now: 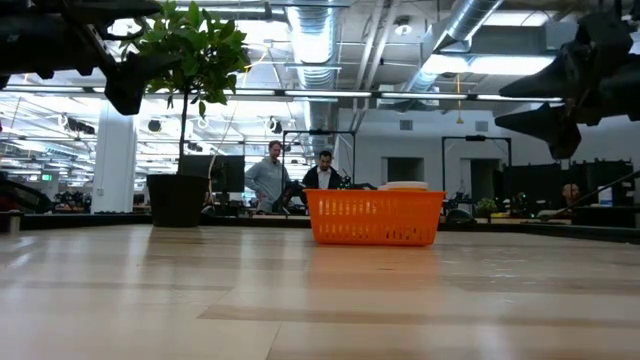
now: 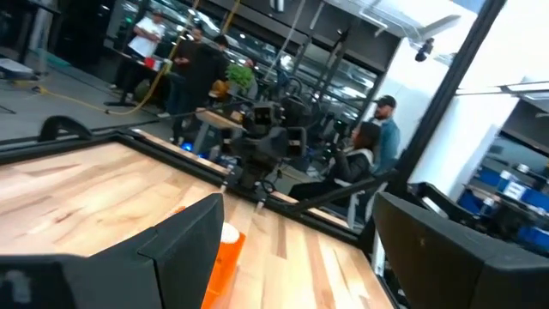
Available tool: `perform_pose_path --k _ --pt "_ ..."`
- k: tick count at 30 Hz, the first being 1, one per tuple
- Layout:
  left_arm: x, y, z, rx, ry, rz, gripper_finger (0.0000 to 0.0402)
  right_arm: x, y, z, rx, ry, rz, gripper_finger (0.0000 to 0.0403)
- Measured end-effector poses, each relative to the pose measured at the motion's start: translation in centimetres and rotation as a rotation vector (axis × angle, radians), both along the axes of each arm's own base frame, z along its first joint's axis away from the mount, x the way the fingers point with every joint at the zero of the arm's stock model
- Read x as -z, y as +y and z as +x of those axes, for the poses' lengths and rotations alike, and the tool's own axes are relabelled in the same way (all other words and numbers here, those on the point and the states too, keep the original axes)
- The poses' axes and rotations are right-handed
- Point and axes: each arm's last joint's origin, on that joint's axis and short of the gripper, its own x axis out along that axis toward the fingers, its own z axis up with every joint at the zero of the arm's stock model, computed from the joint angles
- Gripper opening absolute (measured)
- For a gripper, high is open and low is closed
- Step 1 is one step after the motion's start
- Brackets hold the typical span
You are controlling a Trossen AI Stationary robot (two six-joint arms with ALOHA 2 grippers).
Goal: Pick and place pill bottles into a basket
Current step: Return to Home Position
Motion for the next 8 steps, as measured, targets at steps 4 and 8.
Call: perform_pose_path --k 4,8 --pt "0.0 0.06 0.0 -0.021 0.001 -0.005 0.0291 0.02 0.09 0.03 -0.031 0.001 0.002 0.025" --pt "0.03 0.05 0.0 -0.018 0.003 -0.003 0.0291 0.02 0.09 0.03 -0.031 0.001 0.003 0.025"
